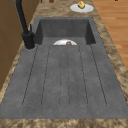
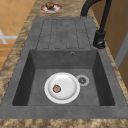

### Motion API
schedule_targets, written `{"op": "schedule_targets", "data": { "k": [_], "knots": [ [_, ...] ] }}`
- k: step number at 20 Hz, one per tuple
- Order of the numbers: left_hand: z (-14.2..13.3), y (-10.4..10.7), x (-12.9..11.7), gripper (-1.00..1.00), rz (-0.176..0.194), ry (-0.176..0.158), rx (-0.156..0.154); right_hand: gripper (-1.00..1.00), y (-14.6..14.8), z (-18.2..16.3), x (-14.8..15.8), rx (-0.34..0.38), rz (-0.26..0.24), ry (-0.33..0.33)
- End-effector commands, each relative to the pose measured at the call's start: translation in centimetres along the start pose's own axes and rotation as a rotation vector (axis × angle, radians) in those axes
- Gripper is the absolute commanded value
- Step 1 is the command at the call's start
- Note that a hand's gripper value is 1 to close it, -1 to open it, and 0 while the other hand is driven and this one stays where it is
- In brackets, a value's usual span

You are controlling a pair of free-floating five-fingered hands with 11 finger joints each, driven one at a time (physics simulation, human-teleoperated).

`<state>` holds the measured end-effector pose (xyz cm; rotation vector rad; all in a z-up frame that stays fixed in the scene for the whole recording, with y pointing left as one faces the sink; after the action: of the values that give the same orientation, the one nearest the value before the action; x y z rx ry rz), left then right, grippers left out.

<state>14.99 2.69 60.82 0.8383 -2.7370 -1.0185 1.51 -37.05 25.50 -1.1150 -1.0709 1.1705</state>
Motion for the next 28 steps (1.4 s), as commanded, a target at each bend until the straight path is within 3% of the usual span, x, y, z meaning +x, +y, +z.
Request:
{"op": "schedule_targets", "data": {
  "k": [1, 14, 22, 28],
  "knots": [
    [-0.3, -0.8, -0.8, -1.0, -0.012, 0.044, 0.12, 0.0, 0.0, 0.0, 0.0, 0.0, 0.0, 0.0],
    [0.1, -0.3, -2.3, -1.0, 0.0, 0.061, 0.141, 0.0, 0.0, 0.0, 0.0, 0.0, 0.0, 0.0],
    [0.1, -0.2, -2.3, -1.0, -0.022, 0.09, 0.15, 0.0, 0.0, 0.0, 0.0, 0.0, 0.0, 0.0],
    [0.0, -0.2, -2.3, -1.0, -0.016, 0.091, 0.16, 0.0, 0.0, 0.0, 0.0, 0.0, 0.0, 0.0]
  ]
}}
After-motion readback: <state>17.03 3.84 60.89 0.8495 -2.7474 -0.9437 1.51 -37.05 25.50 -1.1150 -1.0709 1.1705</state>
